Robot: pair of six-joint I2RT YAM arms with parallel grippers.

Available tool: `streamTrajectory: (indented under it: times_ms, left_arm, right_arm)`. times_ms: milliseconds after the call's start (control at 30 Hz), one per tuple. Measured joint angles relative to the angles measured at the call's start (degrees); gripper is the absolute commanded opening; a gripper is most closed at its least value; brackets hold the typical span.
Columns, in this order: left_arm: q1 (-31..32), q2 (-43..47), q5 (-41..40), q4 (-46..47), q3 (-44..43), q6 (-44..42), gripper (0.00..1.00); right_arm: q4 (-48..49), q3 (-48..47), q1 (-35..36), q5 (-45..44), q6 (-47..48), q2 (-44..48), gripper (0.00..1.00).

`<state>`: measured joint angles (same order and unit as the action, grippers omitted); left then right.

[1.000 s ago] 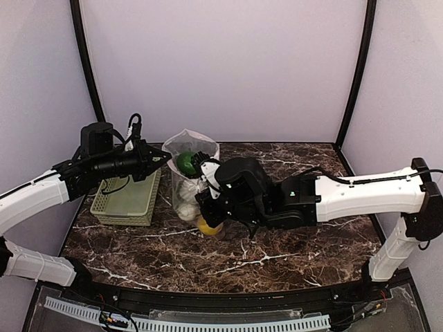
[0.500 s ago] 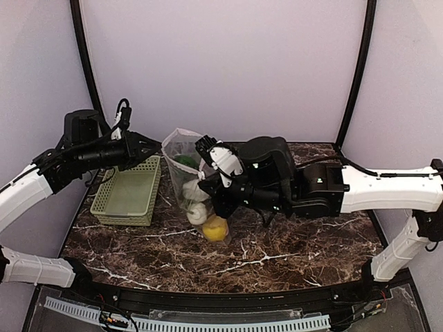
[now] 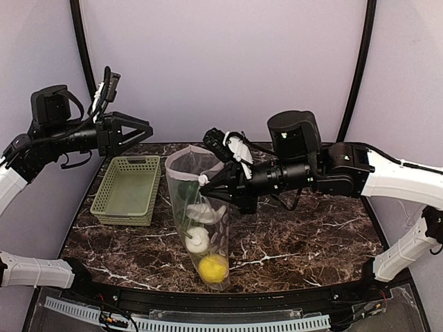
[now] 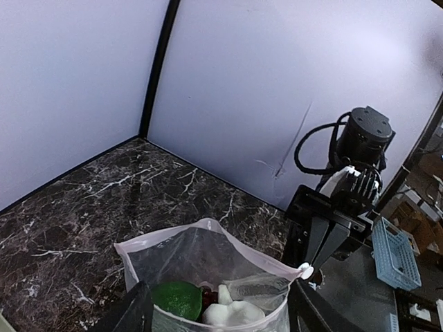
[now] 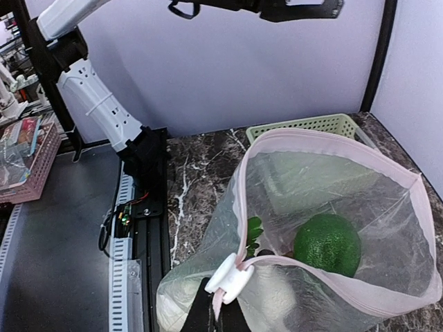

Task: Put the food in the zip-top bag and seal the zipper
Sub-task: Pass from the left arm to the right, then adjust the zipper food storage bag at the center of the board.

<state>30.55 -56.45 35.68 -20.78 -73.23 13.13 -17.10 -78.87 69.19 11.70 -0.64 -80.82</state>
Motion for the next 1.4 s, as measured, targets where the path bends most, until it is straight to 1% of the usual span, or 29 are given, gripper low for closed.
streamTrajectory:
  times_ms: [133, 200, 300, 400, 467, 567, 700, 867, 933, 967, 1033, 1233, 1400]
  left_arm:
    - [1.2, -3.82, 6.86, 1.31, 0.0, -4.24, 0.67]
    - [1.57, -5.81, 7.82, 2.47, -0.02, -5.33, 0.71]
    - [1.84, -8.37, 5.68, 1.29, -1.88, -7.19, 0.74]
    - [1.86, -13.16, 1.86, -2.51, -8.0, -9.46, 0.78]
    - [1.79, -15.52, 0.31, -4.04, -10.32, -10.27, 0.8]
    - [1.16, -18.38, -2.01, -7.54, -11.3, -11.02, 0.83]
    - [0.26, -20.52, -2.14, -11.82, -11.3, -11.32, 0.86]
    - [-0.17, -21.14, -1.42, -14.53, -11.28, -11.17, 0.8]
    - [-0.17, -21.44, -0.74, -15.43, -11.28, -11.06, 0.75]
    - [-0.17, -21.73, -0.48, -15.8, -11.28, -11.02, 0.7]
    - [-0.17, -22.47, 0.17, -16.39, -11.28, -10.84, 0.67]
    - [-0.17, -24.94, 3.13, -16.85, -11.23, -9.92, 0.64]
    - [-0.17, -25.35, 5.66, -16.81, -10.78, -9.31, 0.62]
  right_arm:
    - [-2.99, -0.87, -0.15, 5.84, 0.24, -0.22, 0.0]
    - [-4.74, -2.12, -0.2, 7.93, 0.37, -0.7, 0.0]
    - [-7.1, -4.35, -0.26, 10.08, 0.42, -1.66, 0.0]
    - [-8.48, -4.92, -0.28, 11.76, 0.39, -1.9, 0.0]
    - [-9.31, -4.92, -0.31, 12.55, 0.39, -1.9, 0.0]
    - [-10.01, -4.92, -0.31, 13.35, -0.09, -1.9, 0.0]
    - [-9.99, -4.81, -0.31, 14.16, -0.7, -1.9, 0.0]
    - [-9.97, -4.46, -0.31, 14.73, -1.14, -1.9, 0.0]
    - [-9.97, -4.33, -0.31, 15.04, -1.18, -1.9, 0.0]
    - [-9.94, -4.24, -0.31, 15.17, -1.2, -1.9, 0.0]
    - [-9.94, -4.11, -0.31, 15.3, -1.36, -1.9, 0.0]
    - [-9.73, -3.32, -0.31, 15.3, -1.6, -1.86, 0.0]
    - [-9.64, -2.99, -0.31, 15.28, -1.62, -1.79, 0.0]
